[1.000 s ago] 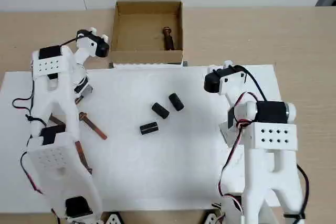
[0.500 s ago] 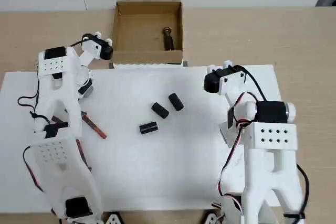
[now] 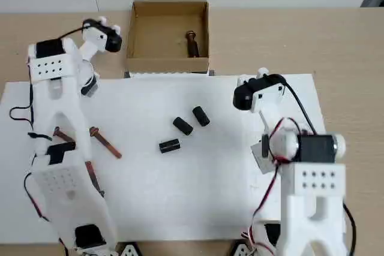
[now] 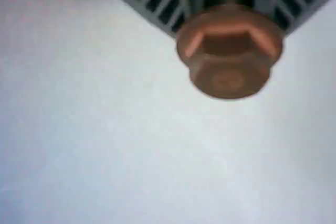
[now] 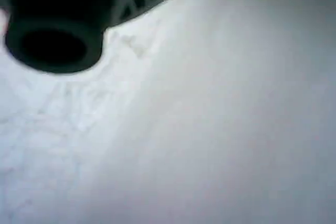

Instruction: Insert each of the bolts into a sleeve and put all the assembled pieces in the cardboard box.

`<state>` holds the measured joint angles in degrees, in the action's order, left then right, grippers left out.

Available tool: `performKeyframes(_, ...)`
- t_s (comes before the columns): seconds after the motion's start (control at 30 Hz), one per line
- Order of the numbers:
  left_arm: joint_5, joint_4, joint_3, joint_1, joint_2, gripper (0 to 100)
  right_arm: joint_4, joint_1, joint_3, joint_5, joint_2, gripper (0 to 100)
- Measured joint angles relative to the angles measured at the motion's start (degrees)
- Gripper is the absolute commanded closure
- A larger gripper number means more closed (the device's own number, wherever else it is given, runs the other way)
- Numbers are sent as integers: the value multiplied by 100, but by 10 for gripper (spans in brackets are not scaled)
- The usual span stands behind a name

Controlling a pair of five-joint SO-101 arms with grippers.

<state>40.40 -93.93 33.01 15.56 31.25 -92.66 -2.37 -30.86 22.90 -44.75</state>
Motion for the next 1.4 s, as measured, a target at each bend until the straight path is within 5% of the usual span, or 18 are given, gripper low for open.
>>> performKeyframes(0.27, -738, -510, -281, -308, -976, 995, -264, 0, -9, -264, -765, 996)
performKeyframes(0.57, -1073, -536, -2312, -1301, -3543, 995, -360, 0, -132, -308, -1943, 996)
performKeyframes(0.97, -2242, 1556, -6022, -1688, -6945, 995, 589, 9, -1732, -1670, -3780, 996)
performKeyframes(1.4, -4229, 3200, -8264, -1767, -9196, 995, 2119, -492, -3675, -2690, -5284, 996)
